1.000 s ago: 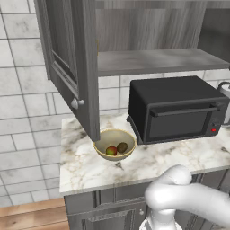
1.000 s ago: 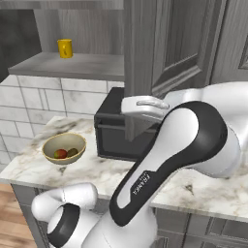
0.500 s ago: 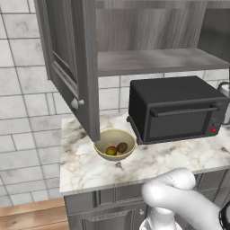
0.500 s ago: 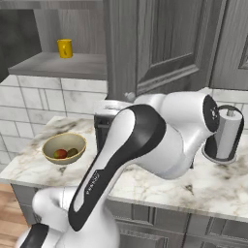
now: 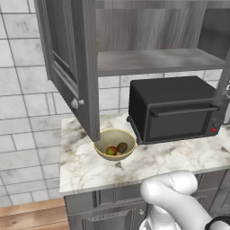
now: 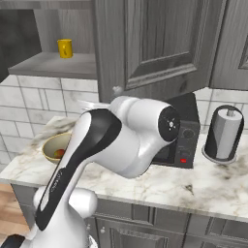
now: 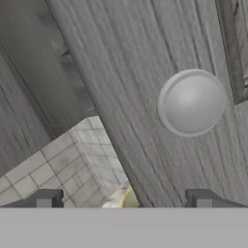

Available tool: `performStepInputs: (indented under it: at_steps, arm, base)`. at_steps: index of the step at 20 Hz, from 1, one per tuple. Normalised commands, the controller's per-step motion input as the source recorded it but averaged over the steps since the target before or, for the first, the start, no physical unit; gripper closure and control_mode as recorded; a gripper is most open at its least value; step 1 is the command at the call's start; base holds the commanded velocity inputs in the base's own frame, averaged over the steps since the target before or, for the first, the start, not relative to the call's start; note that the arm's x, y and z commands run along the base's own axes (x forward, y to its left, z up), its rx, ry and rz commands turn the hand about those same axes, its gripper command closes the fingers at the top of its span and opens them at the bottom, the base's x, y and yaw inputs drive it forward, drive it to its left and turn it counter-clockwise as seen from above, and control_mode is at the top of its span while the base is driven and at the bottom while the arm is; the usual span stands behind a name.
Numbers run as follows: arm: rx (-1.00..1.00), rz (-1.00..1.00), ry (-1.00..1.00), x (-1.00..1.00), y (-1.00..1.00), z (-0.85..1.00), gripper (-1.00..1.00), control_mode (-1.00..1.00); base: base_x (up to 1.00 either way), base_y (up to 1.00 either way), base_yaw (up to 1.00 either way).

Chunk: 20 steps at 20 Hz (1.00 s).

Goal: Open the cabinet. Pick the mango and kiwi from the cabinet and place them into the bowl. Then close the cabinet.

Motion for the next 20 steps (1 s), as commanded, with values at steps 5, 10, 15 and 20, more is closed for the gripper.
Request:
performStepInputs:
  at_steps: [5,10,15,20]
  arm:
    - [0.0,-0.01,-0.02,0.32,0.12,0.02,-1.0,-1.0]
    - [0.0,0.0,0.0,0.4,0.02,0.1,-1.0,-1.0]
    - [0.0,0.0,0.0,0.48,0.0,0.04,-1.0,-1.0]
    - [0.0,0.0,-0.02,0.5,0.0,0.0,-1.0,-1.0]
  base:
    - [0.0,0.0,0.0]
    - [0.0,0.0,0.0]
    - [0.0,0.0,0.0]
    - [0.0,0.0,0.0]
